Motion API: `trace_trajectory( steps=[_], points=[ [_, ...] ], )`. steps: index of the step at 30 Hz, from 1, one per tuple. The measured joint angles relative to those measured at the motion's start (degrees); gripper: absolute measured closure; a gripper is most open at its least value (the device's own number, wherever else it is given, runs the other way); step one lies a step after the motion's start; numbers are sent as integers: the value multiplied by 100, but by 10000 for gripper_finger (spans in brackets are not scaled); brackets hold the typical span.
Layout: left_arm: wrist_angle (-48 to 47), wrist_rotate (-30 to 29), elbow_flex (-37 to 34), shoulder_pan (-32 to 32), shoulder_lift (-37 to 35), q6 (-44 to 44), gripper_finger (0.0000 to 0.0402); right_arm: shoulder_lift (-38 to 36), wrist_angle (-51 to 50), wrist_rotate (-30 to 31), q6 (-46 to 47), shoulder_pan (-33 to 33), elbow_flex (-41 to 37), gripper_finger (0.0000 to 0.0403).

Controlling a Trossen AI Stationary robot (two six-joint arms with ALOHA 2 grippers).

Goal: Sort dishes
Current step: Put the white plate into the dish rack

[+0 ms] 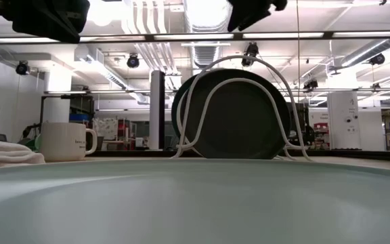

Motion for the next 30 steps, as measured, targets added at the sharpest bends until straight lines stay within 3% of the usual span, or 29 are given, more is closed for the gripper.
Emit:
trace_trajectory(
  steps=[8,14,19,24,30],
  points=[
    [164,4,0,0,0,46,401,-82,-844,3,1760,1146,-79,203],
    [271,8,0,0,0,54,401,-47,-865,813,2730,2196,-232,203],
    [529,27,0,0,0,168,401,-47,-855,912,3769,2819,-517,203],
    [846,298,0,0,33,197,401,-47,-855,615,4707,3233,-908,203],
    [1187,649,24,-2,455,195,401,-47,-853,-231,5633,3564,-1255,204]
  ],
)
